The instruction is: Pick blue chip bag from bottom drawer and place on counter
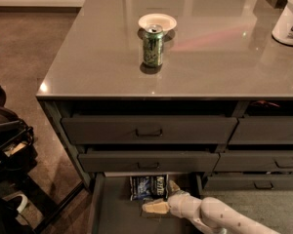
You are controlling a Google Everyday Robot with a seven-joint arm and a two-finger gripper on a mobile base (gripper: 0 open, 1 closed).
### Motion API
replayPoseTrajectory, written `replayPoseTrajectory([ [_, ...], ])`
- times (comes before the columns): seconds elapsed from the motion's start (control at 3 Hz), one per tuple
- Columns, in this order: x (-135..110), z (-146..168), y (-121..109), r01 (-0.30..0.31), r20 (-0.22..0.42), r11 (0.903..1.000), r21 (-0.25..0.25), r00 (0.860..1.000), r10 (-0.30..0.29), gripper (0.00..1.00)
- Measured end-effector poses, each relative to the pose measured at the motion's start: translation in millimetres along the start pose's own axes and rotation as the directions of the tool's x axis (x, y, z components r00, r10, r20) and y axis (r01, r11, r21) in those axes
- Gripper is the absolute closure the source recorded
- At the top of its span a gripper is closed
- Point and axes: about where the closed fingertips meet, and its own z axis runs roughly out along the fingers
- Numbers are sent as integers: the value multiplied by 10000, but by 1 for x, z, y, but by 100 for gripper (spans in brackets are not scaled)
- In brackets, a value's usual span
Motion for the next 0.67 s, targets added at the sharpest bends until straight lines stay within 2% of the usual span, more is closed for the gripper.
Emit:
replayPoseTrajectory([
  [0.33,29,44,-14,27,158,9999,-120,9999,-25,0],
  [0.67,36,49,-20,-157,215,9999,-25,9996,157,0],
])
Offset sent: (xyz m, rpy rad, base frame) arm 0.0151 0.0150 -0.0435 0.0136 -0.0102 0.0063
